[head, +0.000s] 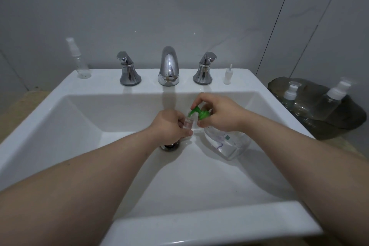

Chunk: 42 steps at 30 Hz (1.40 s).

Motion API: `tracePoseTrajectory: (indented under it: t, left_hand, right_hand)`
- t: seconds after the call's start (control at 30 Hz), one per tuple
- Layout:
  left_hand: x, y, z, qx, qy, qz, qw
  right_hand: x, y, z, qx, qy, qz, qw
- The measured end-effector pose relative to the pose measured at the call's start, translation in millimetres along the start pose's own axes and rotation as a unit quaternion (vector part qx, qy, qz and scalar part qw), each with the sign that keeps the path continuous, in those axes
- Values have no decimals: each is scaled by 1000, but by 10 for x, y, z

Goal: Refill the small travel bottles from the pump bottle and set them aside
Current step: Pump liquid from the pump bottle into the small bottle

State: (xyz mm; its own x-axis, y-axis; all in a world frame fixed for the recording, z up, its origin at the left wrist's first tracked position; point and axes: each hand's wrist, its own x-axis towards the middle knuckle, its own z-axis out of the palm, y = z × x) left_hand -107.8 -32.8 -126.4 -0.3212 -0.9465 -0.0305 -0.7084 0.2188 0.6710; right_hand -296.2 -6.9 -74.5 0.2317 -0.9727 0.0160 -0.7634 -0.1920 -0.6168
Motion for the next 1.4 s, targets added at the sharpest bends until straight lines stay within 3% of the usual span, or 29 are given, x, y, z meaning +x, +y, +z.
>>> tracePoseTrajectory:
  t: [1.13, 1.4]
  left_hand:
    - [3, -34, -6, -28, 7, -19, 999]
    - [8, -40, -24, 9, -2, -26, 1000]
  right_hand:
    - [-27, 6, -6, 5, -5, -18, 1000]
    - [-33, -13, -16, 11, -3, -6, 1000]
